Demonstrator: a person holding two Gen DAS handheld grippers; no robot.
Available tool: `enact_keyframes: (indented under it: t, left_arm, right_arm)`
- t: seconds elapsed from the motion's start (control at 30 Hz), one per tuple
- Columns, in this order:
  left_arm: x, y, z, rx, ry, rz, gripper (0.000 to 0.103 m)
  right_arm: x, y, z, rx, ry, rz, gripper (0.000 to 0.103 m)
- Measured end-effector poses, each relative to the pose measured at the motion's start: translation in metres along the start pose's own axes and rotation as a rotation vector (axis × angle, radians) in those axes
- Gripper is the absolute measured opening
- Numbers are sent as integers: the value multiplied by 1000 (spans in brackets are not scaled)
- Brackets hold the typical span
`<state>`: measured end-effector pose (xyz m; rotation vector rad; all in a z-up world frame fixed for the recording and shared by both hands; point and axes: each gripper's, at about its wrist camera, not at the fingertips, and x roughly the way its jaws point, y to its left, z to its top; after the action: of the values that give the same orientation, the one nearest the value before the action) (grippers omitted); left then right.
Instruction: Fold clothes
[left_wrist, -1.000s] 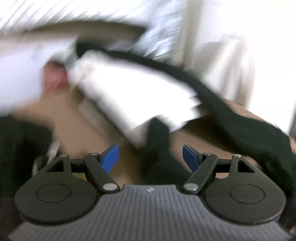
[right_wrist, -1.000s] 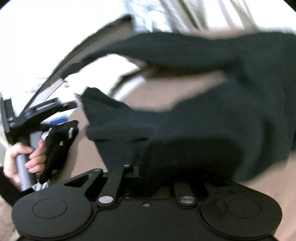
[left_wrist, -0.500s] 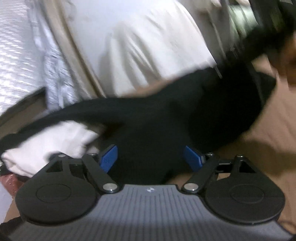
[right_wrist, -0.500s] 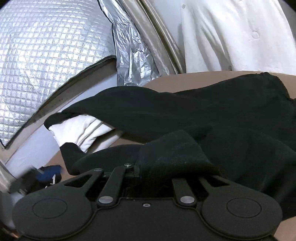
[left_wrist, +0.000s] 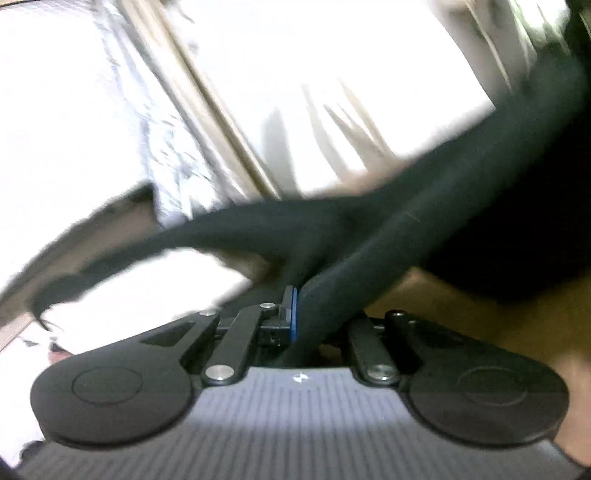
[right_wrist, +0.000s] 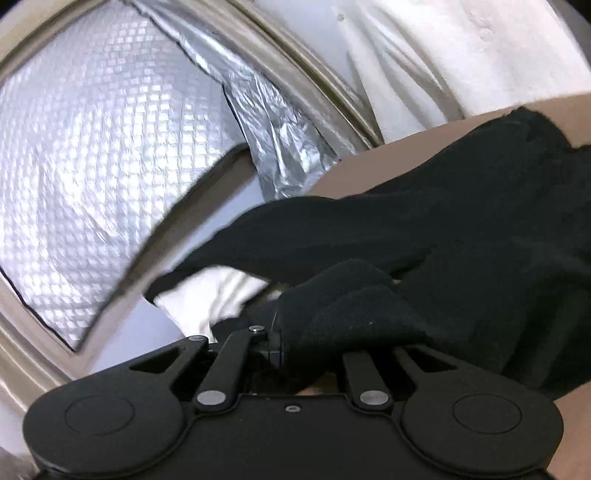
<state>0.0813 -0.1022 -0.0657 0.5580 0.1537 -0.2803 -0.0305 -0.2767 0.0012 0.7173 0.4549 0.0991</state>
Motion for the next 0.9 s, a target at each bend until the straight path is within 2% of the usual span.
enact_keyframes:
  t: [0.03, 0.1, 0.17, 0.23, 0.3, 0.47, 0.5, 0.57, 0.77, 0.8, 0.9]
  left_arm:
    - [-9, 15, 4, -41, -9, 14, 6]
    - [-12, 42, -11, -176, 89, 15, 6]
    - [-16, 69, -26, -311, 187, 15, 6]
    - [-20, 96, -41, -445, 286, 16, 6]
    - [-24, 123, -56, -580, 384, 16, 6]
    - [-30, 188, -99, -901, 637, 24, 6]
    - [-26, 189, -122, -922, 697, 39, 6]
    - [-29, 193, -143, -987, 719, 20, 6]
    - [-13, 191, -120, -869, 629, 89, 6]
    - [0, 192, -117, -860, 627, 93, 6]
    - [-2, 194, -120, -848, 621, 98, 6]
  right_arm:
    - [1, 2, -3, -2, 12, 34, 14]
    - [5, 8, -10, -7, 40, 120, 19]
    - [6, 16, -17, -26, 65, 187, 42]
    - [3, 25, -24, -73, 86, 219, 57]
    - [-4, 22, -31, -113, 89, 180, 60]
    - [-22, -19, -44, -84, 93, -41, 61]
    - [-26, -27, -47, -79, 93, -86, 61]
    - [-32, -42, -52, -70, 90, -173, 61]
    - [-49, -86, -51, -57, 56, -403, 61]
    - [-50, -92, -50, -58, 52, -431, 61]
    - [-53, -106, -42, -84, 41, -485, 61]
